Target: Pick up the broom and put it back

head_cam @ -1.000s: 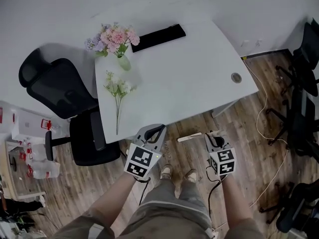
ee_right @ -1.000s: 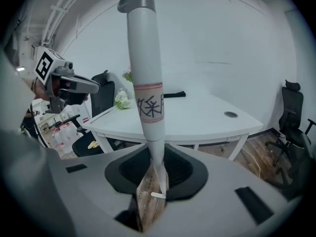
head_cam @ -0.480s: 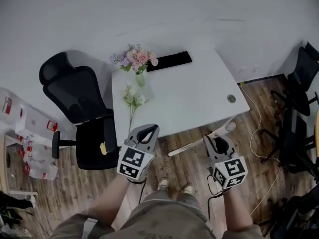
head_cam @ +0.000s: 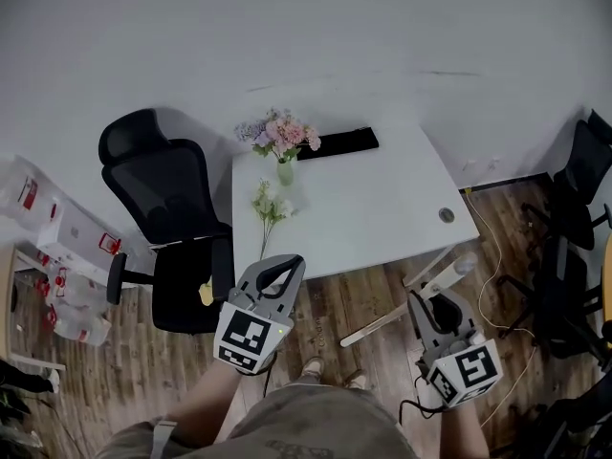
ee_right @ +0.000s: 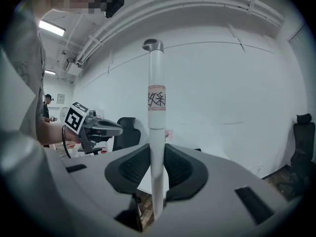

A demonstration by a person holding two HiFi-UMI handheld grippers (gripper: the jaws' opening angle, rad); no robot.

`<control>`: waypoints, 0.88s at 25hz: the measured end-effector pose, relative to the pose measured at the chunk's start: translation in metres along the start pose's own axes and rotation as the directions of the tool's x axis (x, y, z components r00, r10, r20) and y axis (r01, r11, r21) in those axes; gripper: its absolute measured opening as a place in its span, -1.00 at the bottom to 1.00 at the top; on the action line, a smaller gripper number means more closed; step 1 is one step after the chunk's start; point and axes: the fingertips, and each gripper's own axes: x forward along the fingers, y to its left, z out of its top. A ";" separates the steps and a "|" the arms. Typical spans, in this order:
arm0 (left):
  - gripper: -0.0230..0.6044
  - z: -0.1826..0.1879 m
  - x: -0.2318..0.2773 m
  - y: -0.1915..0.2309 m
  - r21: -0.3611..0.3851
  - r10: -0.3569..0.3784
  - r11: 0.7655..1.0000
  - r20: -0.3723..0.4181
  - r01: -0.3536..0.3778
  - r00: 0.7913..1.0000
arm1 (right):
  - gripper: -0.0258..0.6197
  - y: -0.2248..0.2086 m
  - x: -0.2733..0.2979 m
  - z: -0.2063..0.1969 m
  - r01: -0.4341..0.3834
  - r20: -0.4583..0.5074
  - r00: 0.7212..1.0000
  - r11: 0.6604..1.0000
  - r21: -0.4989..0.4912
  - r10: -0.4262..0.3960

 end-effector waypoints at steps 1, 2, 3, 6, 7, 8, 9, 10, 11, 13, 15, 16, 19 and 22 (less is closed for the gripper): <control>-0.87 0.004 0.000 -0.002 0.011 -0.002 1.000 0.009 0.002 1.000 | -0.59 -0.002 -0.003 0.001 0.007 0.000 1.000 1.000 0.003 -0.007; -0.87 0.006 0.000 -0.004 0.016 -0.004 1.000 0.014 0.004 1.000 | -0.59 -0.004 -0.006 0.001 0.013 0.000 1.000 1.000 0.007 -0.013; -0.87 0.007 0.001 -0.005 0.016 -0.007 1.000 0.015 0.007 1.000 | -0.59 -0.006 -0.008 0.000 0.019 -0.001 1.000 1.000 0.011 -0.019; -0.87 0.005 0.002 -0.008 0.010 -0.009 1.000 0.010 0.009 1.000 | -0.59 -0.010 -0.012 -0.001 0.026 -0.007 1.000 0.999 0.019 -0.026; -0.87 0.005 0.001 -0.008 0.008 -0.008 1.000 0.008 0.008 1.000 | -0.59 -0.010 -0.013 -0.001 0.025 -0.008 1.000 1.000 0.018 -0.025; -0.87 0.003 0.000 -0.008 0.006 -0.006 1.000 0.005 0.006 1.000 | -0.59 -0.010 -0.013 0.000 0.022 -0.009 1.000 1.000 0.016 -0.022; -0.87 0.002 -0.002 -0.008 0.002 -0.002 1.000 0.001 0.002 1.000 | -0.59 -0.009 -0.013 0.001 0.018 -0.011 1.000 1.000 0.014 -0.018; -0.87 -0.001 -0.003 -0.007 -0.002 0.002 1.000 -0.006 -0.002 1.000 | -0.59 -0.008 -0.012 0.001 0.013 -0.013 1.000 1.000 0.010 -0.013; -0.87 -0.004 -0.004 -0.006 -0.007 0.007 1.000 -0.015 -0.007 1.000 | -0.59 -0.006 -0.011 0.001 0.008 -0.015 1.000 1.000 0.007 -0.008; -0.87 -0.013 -0.006 -0.004 -0.017 0.017 1.000 -0.035 -0.018 0.999 | -0.59 -0.003 -0.005 -0.001 -0.005 -0.022 1.000 1.000 -0.001 0.005; -0.87 -0.024 -0.008 -0.002 -0.025 0.027 0.999 -0.057 -0.029 0.998 | -0.59 0.000 0.001 -0.007 -0.019 -0.036 0.999 1.000 -0.007 0.019; -0.87 -0.029 -0.009 -0.001 -0.028 0.033 0.999 -0.068 -0.035 0.997 | -0.59 0.001 0.005 -0.011 -0.027 -0.046 0.999 1.000 -0.011 0.026; -0.87 -0.048 -0.013 0.000 -0.044 0.049 0.998 -0.101 -0.054 0.994 | -0.59 0.006 0.016 -0.027 -0.054 -0.082 0.995 0.998 -0.012 0.053; -0.87 -0.070 -0.019 0.003 -0.059 0.065 0.995 -0.144 -0.074 0.987 | -0.59 0.015 0.032 -0.046 -0.090 -0.119 0.989 0.996 0.000 0.089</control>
